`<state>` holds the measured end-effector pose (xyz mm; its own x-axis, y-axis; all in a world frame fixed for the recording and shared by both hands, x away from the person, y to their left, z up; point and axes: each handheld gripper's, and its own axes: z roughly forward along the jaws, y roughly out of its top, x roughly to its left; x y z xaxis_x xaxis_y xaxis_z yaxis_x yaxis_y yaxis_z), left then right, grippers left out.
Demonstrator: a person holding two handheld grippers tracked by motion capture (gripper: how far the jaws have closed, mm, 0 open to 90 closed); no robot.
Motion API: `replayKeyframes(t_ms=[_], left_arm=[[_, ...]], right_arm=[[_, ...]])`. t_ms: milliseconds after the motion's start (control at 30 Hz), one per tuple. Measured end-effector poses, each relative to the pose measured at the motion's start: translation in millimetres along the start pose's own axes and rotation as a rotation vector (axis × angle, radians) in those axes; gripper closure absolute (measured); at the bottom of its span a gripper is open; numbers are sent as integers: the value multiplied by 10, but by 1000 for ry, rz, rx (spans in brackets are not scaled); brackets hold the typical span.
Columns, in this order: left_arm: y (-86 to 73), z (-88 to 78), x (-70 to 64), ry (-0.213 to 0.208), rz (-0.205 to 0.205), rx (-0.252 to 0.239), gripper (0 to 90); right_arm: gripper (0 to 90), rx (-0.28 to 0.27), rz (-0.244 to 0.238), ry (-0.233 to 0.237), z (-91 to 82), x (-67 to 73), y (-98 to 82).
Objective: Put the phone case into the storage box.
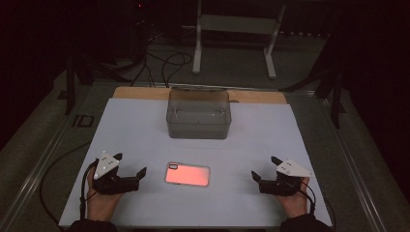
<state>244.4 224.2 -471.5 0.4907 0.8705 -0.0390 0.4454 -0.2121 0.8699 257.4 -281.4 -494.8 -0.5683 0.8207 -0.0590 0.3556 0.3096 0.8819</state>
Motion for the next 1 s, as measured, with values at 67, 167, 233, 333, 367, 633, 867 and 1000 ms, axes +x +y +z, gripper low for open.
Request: replayKeyframes(t_ms=[67,167,233,333,367,633,867,1000], left_arm=[[6,26,-20,-2,4,6,26],[17,60,-47,-7,8,14,26],[23,84,-63,-12,10,19,26],[28,106,-76,-16,11,24,27],[33,131,-92,-20,13,29,27],[47,230,-150,-42,30,56,30],[57,289,-179,-54,35,81,35],[55,325,-185,-58,31,97,37]], right_arm=[[91,-1,0,-2,-1,-3,0],[90,0,0,-1,0,-3,0],[91,2,0,-1,2,-1,0],[91,1,0,0,3,-2,0],[91,1,0,-1,2,-3,0],[91,4,-1,-1,5,-2,-1],[90,3,-1,-2,2,-3,1],[91,2,-1,2,3,-1,1]])
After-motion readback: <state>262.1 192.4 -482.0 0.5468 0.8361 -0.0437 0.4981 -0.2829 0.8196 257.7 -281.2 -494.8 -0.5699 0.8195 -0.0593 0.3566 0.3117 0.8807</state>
